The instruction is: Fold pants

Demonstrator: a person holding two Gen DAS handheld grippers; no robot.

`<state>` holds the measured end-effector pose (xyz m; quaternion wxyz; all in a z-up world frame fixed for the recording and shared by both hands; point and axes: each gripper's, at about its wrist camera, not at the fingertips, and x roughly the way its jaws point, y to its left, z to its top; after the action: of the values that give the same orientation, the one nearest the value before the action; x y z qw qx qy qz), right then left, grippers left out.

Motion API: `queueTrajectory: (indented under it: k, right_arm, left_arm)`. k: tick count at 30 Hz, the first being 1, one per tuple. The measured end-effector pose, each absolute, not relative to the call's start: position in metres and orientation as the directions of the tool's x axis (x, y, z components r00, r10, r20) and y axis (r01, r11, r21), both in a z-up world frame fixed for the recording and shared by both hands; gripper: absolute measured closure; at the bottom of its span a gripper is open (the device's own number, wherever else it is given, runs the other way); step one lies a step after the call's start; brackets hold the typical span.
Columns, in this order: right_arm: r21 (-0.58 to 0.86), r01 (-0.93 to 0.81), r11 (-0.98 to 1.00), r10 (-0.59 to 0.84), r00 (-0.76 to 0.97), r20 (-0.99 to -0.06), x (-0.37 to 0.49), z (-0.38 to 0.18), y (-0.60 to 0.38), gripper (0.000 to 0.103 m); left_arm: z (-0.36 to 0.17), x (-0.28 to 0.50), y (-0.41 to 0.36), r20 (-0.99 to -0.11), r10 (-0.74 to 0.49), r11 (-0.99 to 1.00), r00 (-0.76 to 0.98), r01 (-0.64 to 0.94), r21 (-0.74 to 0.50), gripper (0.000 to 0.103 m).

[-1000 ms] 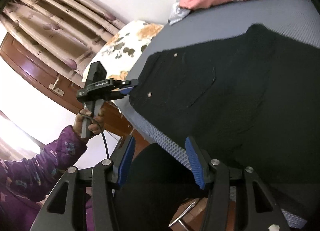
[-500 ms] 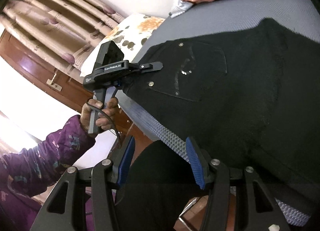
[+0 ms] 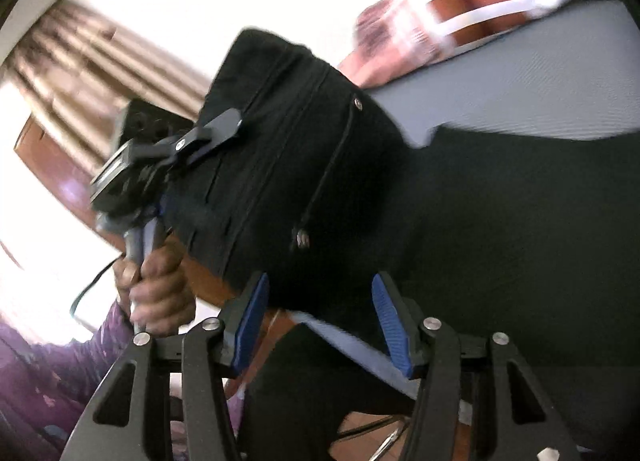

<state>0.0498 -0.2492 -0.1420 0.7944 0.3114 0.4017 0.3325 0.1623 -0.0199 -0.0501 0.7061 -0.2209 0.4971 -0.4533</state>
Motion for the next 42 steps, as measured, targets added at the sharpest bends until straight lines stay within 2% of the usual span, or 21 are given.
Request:
queueTrajectory:
  k: [3,4,5,7,9,12,14,17,21,24,25,26,27,28,33,37,38,40,42]
  right_arm:
    - [0.777,-0.189,0.601,0.744,0.488,-0.457,0.037,-0.157,-0.296,0.050]
    - [0.784,-0.156,0.600,0.733,0.498,-0.462,0.032,-0.163,-0.310,0.050]
    - [0.795,-0.110,0.597,0.722,0.507,-0.471,0.025,-0.172,-0.328,0.050]
    - [0.837,-0.058,0.545,0.726,0.531,-0.436,0.014,-0.185,-0.354,0.049]
    - [0.864,-0.020,0.503,0.729,0.546,-0.412,0.009,-0.193,-0.369,0.045]
    - [0.917,-0.006,0.398,0.764,0.555,-0.328,0.009,-0.203,-0.378,0.044]
    - [0.925,-0.011,0.379,0.773,0.553,-0.311,0.012,-0.204,-0.378,0.043]
    - [0.930,0.001,0.369,0.773,0.554,-0.308,0.019,-0.205,-0.376,0.042]
    - [0.923,0.023,0.383,0.766,0.551,-0.331,0.027,-0.203,-0.373,0.042]
    - [0.895,0.079,0.440,0.743,0.527,-0.412,0.042,-0.204,-0.365,0.042]
    - [0.882,0.091,0.461,0.731,0.525,-0.437,0.046,-0.202,-0.362,0.045]
    - [0.860,0.106,0.499,0.710,0.520,-0.476,0.050,-0.200,-0.358,0.051]
    - [0.827,0.119,0.549,0.678,0.515,-0.524,0.053,-0.196,-0.355,0.079]
    - [0.808,0.126,0.576,0.659,0.514,-0.549,0.054,-0.194,-0.355,0.080]
    - [0.814,0.071,0.577,0.626,0.602,-0.496,0.035,-0.170,-0.370,0.083]
    - [0.831,0.148,0.537,0.622,0.595,-0.508,0.022,-0.205,-0.388,0.082]
    - [0.855,0.159,0.493,0.640,0.599,-0.480,0.020,-0.216,-0.393,0.082]
    - [0.888,0.196,0.415,0.667,0.599,-0.444,0.016,-0.222,-0.404,0.080]
    - [0.888,0.218,0.406,0.670,0.590,-0.451,0.011,-0.214,-0.412,0.079]
  left_arm:
    - [-0.076,0.170,-0.089,-0.493,-0.870,0.452,0.015,0.425,-0.785,0.070]
    - [-0.085,0.171,-0.110,-0.520,-0.854,0.462,-0.011,0.441,-0.769,0.069]
    - [-0.094,0.173,-0.129,-0.560,-0.828,0.483,-0.034,0.464,-0.742,0.063]
    - [-0.110,0.174,-0.154,-0.642,-0.762,0.541,-0.081,0.465,-0.700,0.061]
    - [-0.115,0.178,-0.162,-0.633,-0.763,0.536,-0.130,0.421,-0.732,0.055]
    - [-0.098,0.181,-0.147,-0.603,-0.793,0.519,-0.093,0.415,-0.747,0.037]
    - [-0.080,0.183,-0.126,-0.571,-0.820,0.505,-0.043,0.417,-0.756,0.018]
    - [-0.066,0.176,-0.085,-0.560,-0.824,0.547,0.089,0.388,-0.742,0.006]
    - [-0.080,0.158,-0.038,-0.611,-0.778,0.621,0.146,0.327,-0.713,0.006]
    - [-0.100,0.142,-0.009,-0.654,-0.738,0.671,0.165,0.282,-0.686,0.006]
    - [-0.107,0.134,-0.003,-0.671,-0.720,0.691,0.176,0.268,-0.671,0.006]
    - [-0.114,0.128,0.004,-0.685,-0.703,0.709,0.190,0.253,-0.658,0.006]
    - [-0.120,0.122,0.005,-0.694,-0.692,0.721,0.198,0.243,-0.649,0.006]
    - [-0.126,0.117,0.012,-0.706,-0.678,0.734,0.202,0.229,-0.639,0.006]
    - [-0.134,0.107,0.029,-0.708,-0.674,0.739,0.212,0.198,-0.644,0.006]
    - [-0.134,0.098,0.013,-0.735,-0.646,0.759,0.205,0.276,-0.590,0.006]
    - [-0.138,0.096,0.006,-0.748,-0.635,0.765,0.193,0.293,-0.574,0.006]
    - [-0.146,0.092,-0.001,-0.774,-0.613,0.775,0.159,0.310,-0.550,0.006]
    - [-0.151,0.089,-0.004,-0.786,-0.603,0.779,0.136,0.314,-0.543,0.006]
